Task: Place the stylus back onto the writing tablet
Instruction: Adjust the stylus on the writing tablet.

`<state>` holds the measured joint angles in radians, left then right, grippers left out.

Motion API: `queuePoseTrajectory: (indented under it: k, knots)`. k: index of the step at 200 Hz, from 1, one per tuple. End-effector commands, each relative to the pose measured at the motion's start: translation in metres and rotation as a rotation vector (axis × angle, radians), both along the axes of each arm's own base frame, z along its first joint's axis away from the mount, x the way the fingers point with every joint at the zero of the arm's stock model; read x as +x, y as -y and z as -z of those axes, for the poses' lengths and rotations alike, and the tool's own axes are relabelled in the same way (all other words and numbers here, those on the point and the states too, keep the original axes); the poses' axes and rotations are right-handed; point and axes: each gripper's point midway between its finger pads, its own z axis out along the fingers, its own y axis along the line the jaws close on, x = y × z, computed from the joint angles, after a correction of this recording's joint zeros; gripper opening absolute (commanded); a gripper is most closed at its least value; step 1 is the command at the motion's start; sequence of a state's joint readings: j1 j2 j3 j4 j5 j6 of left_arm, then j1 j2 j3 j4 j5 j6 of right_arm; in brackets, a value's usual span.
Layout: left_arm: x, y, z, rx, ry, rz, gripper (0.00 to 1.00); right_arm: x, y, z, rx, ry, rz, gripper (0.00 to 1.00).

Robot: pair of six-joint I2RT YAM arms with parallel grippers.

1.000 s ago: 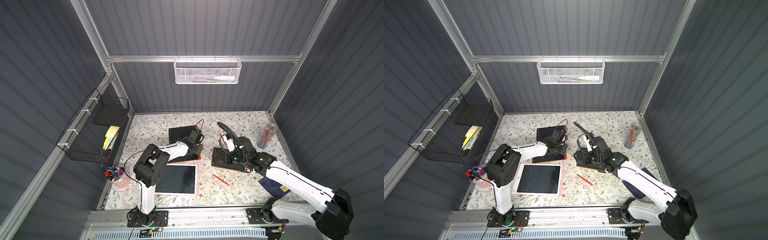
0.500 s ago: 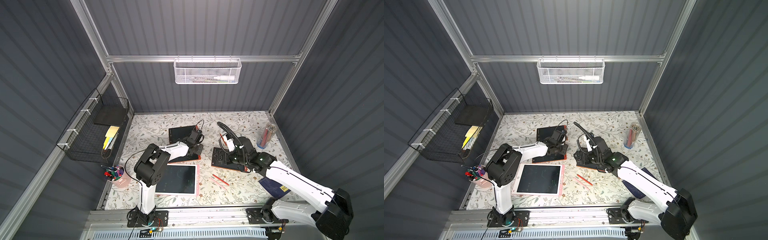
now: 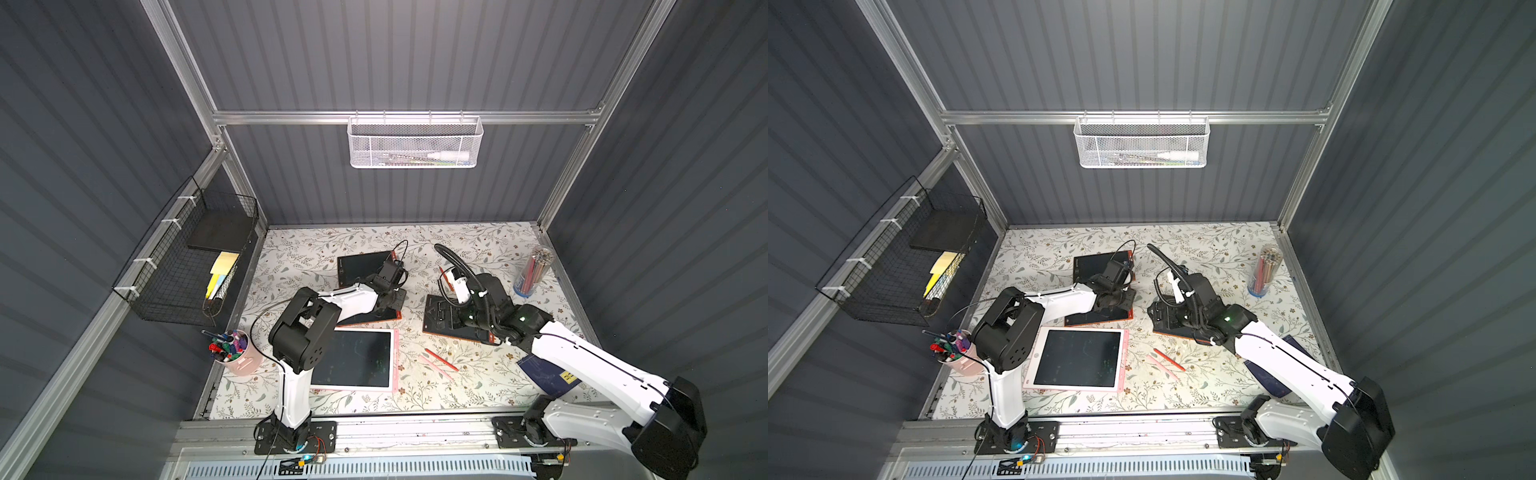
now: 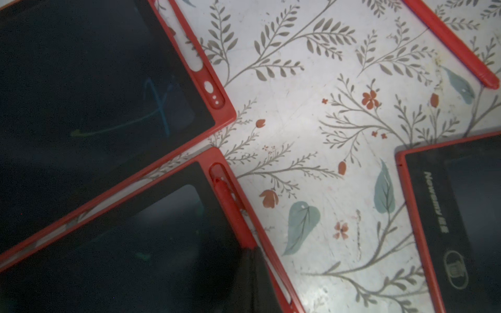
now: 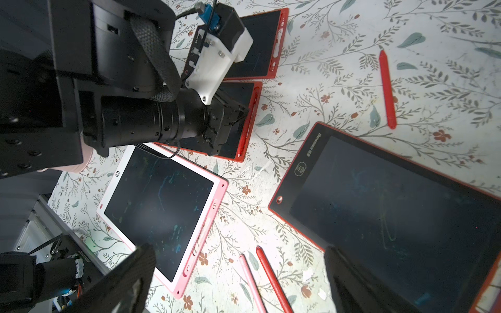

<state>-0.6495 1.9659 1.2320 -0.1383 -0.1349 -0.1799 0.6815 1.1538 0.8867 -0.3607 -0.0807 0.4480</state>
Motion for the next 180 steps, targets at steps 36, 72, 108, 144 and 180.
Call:
queuePoseTrajectory:
  k: [36, 72, 108, 144, 180]
  knots:
    - [0.003, -0.002, -0.007, -0.008, -0.004, -0.063, 0.00, -0.006, -0.003, -0.004, 0.019, -0.016, -0.019, 0.99]
    - [0.003, -0.006, -0.003, 0.015, -0.013, -0.074, 0.00, -0.008, 0.002, -0.004, 0.007, -0.004, -0.014, 0.99]
    - [-0.002, -0.010, 0.006, 0.042, -0.032, -0.070, 0.00, -0.007, 0.002, -0.003, 0.029, 0.002, 0.001, 0.99]
    - [-0.006, -0.002, 0.007, 0.019, -0.049, -0.013, 0.00, -0.007, 0.001, 0.001, 0.026, -0.006, 0.001, 0.99]
    - [-0.007, 0.003, 0.012, 0.012, -0.064, 0.007, 0.00, -0.007, 0.003, 0.003, 0.018, -0.006, 0.008, 0.99]
